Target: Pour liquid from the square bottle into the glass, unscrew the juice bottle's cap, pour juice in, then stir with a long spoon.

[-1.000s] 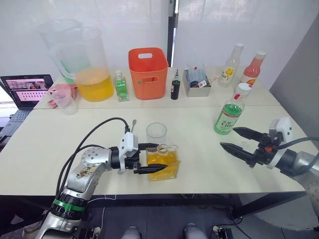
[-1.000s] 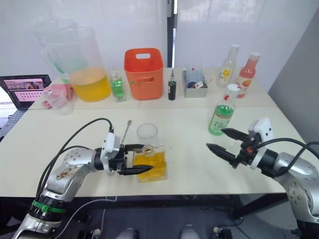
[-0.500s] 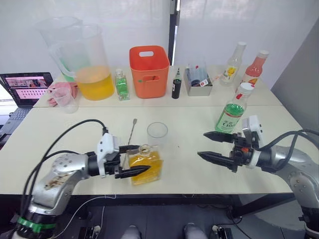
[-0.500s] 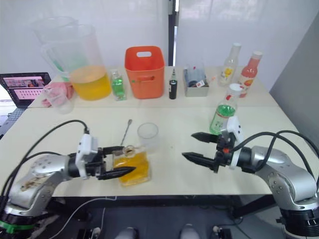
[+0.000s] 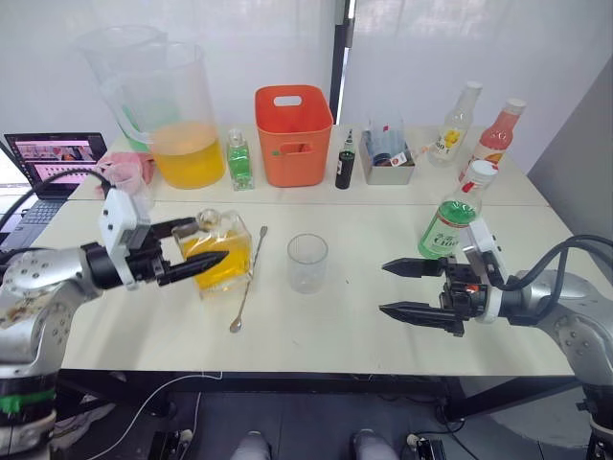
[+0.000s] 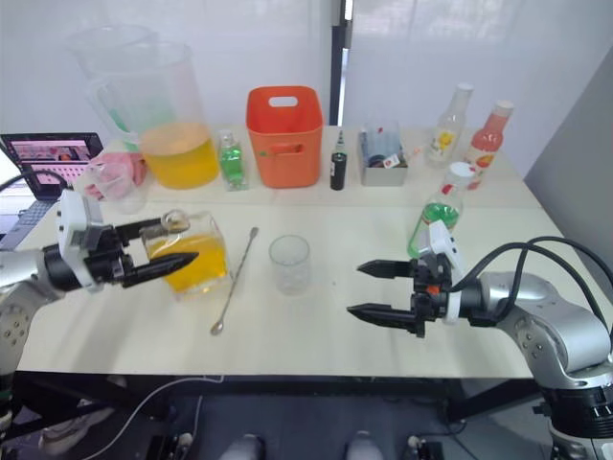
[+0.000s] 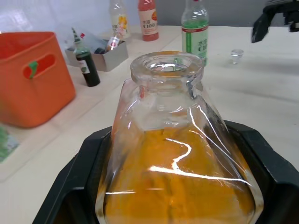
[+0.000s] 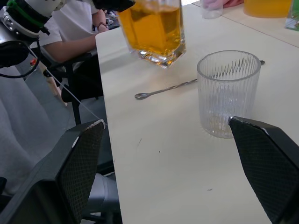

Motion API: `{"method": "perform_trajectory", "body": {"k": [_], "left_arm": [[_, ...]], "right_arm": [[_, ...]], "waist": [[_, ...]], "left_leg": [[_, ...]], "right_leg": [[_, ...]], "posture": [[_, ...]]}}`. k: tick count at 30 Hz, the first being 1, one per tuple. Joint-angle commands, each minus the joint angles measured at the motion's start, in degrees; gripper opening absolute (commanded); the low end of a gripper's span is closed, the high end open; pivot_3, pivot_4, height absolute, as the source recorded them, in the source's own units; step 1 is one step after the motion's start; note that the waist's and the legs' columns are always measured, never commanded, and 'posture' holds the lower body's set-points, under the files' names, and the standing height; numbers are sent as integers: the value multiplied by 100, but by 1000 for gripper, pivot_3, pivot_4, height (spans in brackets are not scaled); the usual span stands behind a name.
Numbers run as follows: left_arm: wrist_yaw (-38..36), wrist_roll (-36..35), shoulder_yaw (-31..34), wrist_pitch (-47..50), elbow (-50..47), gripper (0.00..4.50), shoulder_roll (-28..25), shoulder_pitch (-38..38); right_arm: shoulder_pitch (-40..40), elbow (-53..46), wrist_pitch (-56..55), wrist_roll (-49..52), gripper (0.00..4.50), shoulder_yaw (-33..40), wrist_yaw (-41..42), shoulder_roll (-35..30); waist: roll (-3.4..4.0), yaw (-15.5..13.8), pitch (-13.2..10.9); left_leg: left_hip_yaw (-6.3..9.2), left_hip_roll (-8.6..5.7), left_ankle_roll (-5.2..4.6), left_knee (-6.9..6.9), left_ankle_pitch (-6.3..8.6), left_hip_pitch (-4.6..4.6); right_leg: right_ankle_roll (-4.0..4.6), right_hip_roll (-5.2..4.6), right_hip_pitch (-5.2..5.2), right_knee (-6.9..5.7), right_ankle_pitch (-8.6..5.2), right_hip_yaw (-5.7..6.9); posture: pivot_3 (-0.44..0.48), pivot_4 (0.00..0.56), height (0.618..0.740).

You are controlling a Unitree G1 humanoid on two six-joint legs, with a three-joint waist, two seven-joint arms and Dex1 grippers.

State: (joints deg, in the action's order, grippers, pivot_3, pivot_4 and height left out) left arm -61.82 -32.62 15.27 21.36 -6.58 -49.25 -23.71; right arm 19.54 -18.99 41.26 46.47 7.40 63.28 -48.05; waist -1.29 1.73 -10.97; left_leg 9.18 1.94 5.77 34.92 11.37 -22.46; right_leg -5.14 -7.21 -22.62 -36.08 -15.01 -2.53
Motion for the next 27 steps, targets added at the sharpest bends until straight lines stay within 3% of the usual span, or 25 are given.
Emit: {"method": "perform_trajectory", "body": {"k": [1, 6, 13, 27], "left_arm": [[-112, 302, -105, -720, 369, 2792, 32, -679], [-232, 1192, -760, -2026, 1429, 2792, 383, -1509], [236, 2186, -1262, -3665, 2931, 2792, 1060, -2438], [1367, 3543, -1735, -5816, 4893, 2792, 1514, -3351]], "right_arm": [[-41, -175, -31, 91, 4500, 267, -53, -80], [-170, -280, -98, 93, 4500, 602, -543, 127], [-494, -591, -65, 140, 4500, 799, -861, 204], [-920, -1194, -2, 387, 4500, 965, -1420, 318]], "waist": [[0, 8, 0], [-1, 13, 1], [-3, 60, 0], [-3, 85, -1]], "left_leg": [[0, 0, 0, -1, 0, -1], [1, -1, 3, 4, -2, -43], [5, -3, 4, 12, -4, -68], [7, -5, 3, 21, -5, -70]], "right_leg": [[3, 0, -1, 1, 2, 0], [20, 0, -45, -6, 13, 1], [21, 0, -62, -8, 16, 4], [18, 0, -62, -13, 18, 4]], "posture": [[0, 150, 740], [0, 150, 740], [0, 150, 740], [0, 150, 740]]}}
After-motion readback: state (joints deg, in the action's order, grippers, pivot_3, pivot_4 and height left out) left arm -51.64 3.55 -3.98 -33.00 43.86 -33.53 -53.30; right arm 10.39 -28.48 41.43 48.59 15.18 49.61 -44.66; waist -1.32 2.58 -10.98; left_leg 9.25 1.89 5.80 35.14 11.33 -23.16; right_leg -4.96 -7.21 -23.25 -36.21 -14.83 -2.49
